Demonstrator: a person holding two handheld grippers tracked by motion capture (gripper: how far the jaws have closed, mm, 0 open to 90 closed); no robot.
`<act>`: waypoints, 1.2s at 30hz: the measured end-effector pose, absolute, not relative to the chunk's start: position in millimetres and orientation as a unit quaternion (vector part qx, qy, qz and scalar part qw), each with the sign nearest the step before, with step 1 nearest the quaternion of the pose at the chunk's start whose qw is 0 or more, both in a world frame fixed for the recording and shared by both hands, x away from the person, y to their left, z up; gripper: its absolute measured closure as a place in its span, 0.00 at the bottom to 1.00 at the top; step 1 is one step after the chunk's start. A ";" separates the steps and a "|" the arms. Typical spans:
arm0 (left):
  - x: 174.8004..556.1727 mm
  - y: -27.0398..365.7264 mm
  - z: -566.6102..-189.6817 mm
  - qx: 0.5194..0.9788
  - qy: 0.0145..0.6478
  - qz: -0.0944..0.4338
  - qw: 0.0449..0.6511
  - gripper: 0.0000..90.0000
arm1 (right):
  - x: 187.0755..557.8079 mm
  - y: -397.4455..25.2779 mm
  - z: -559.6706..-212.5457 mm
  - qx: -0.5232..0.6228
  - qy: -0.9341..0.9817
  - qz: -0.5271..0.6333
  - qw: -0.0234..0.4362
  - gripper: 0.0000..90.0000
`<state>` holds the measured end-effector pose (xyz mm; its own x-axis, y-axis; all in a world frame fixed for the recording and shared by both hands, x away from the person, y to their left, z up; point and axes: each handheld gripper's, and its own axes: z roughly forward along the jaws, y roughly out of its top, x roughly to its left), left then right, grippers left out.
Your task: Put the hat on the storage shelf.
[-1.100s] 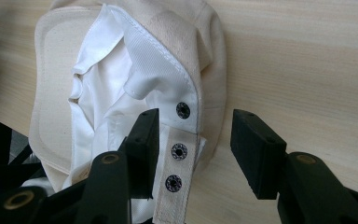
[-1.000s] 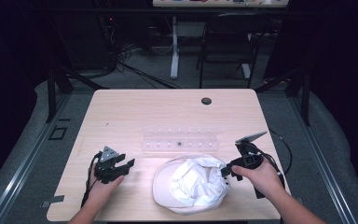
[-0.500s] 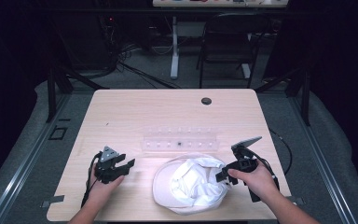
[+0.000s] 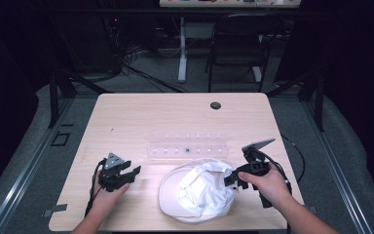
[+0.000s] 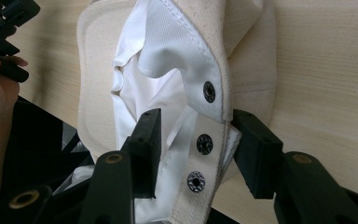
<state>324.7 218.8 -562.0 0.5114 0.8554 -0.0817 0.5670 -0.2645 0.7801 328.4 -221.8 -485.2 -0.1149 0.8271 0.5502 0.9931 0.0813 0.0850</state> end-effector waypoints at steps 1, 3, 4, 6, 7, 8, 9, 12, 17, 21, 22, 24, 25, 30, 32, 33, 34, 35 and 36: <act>324.7 218.8 -562.0 0.774 0.459 0.182 0.396 0.57 | 327.5 -220.1 -485.2 -0.647 -0.705 -0.231 0.178 0.62; 324.7 218.8 -562.1 0.774 0.459 0.182 0.396 0.57 | 327.6 -219.6 -482.6 -0.647 -0.705 -0.227 0.180 0.67; 324.7 218.8 -562.1 0.774 0.459 0.183 0.396 0.57 | 328.1 -220.1 -481.6 -0.643 -0.711 -0.223 0.180 0.70; 324.7 218.8 -562.0 0.774 0.460 0.182 0.396 0.57 | 328.5 -219.5 -480.3 -0.641 -0.715 -0.216 0.176 0.74; 324.6 218.8 -562.0 0.774 0.460 0.183 0.395 0.57 | 329.2 -220.0 -479.7 -0.635 -0.724 -0.207 0.175 0.76; 324.6 218.8 -562.0 0.774 0.459 0.183 0.395 0.57 | 328.2 -217.2 -480.6 -0.645 -0.711 -0.220 0.171 0.77; 324.7 218.8 -562.1 0.774 0.460 0.183 0.396 0.57 | 328.9 -217.4 -479.6 -0.640 -0.718 -0.212 0.173 0.78; 324.9 218.9 -562.2 0.774 0.460 0.183 0.395 0.57 | 329.4 -215.2 -479.3 -0.637 -0.722 -0.208 0.173 0.81; 324.9 218.9 -562.3 0.774 0.460 0.183 0.395 0.57 | 330.2 -211.3 -477.6 -0.630 -0.731 -0.199 0.170 0.85; 324.6 218.6 -562.3 0.774 0.459 0.183 0.395 0.57 | 329.9 -207.0 -473.8 -0.633 -0.732 -0.198 0.157 0.88; 324.5 218.6 -562.2 0.774 0.459 0.183 0.395 0.57 | 330.5 -207.2 -471.8 -0.627 -0.737 -0.194 0.157 0.88; 324.5 218.7 -562.1 0.775 0.459 0.183 0.395 0.57 | 331.1 -207.2 -468.9 -0.621 -0.745 -0.190 0.153 0.89; 324.5 218.7 -562.0 0.775 0.459 0.182 0.394 0.57 | 331.0 -205.8 -467.6 -0.626 -0.741 -0.192 0.148 0.89; 324.5 218.6 -562.1 0.776 0.459 0.181 0.394 0.57 | 332.9 -205.2 -461.1 -0.624 -0.747 -0.182 0.142 0.90; 324.6 218.6 -562.3 0.776 0.459 0.182 0.393 0.57 | 333.3 -203.6 -458.5 -0.632 -0.740 -0.182 0.141 0.90; 324.7 218.6 -562.4 0.776 0.459 0.182 0.393 0.57 | 332.7 -201.9 -458.2 -0.638 -0.735 -0.186 0.135 0.90; 324.6 218.6 -562.3 0.776 0.459 0.181 0.393 0.57 | 333.2 -201.5 -456.6 -0.635 -0.739 -0.183 0.133 0.90; 324.5 218.6 -562.2 0.776 0.459 0.182 0.393 0.57 | 333.9 -201.5 -454.5 -0.631 -0.743 -0.179 0.134 0.90; 324.5 218.7 -562.1 0.776 0.459 0.182 0.394 0.57 | 334.0 -199.8 -452.9 -0.636 -0.739 -0.180 0.130 0.90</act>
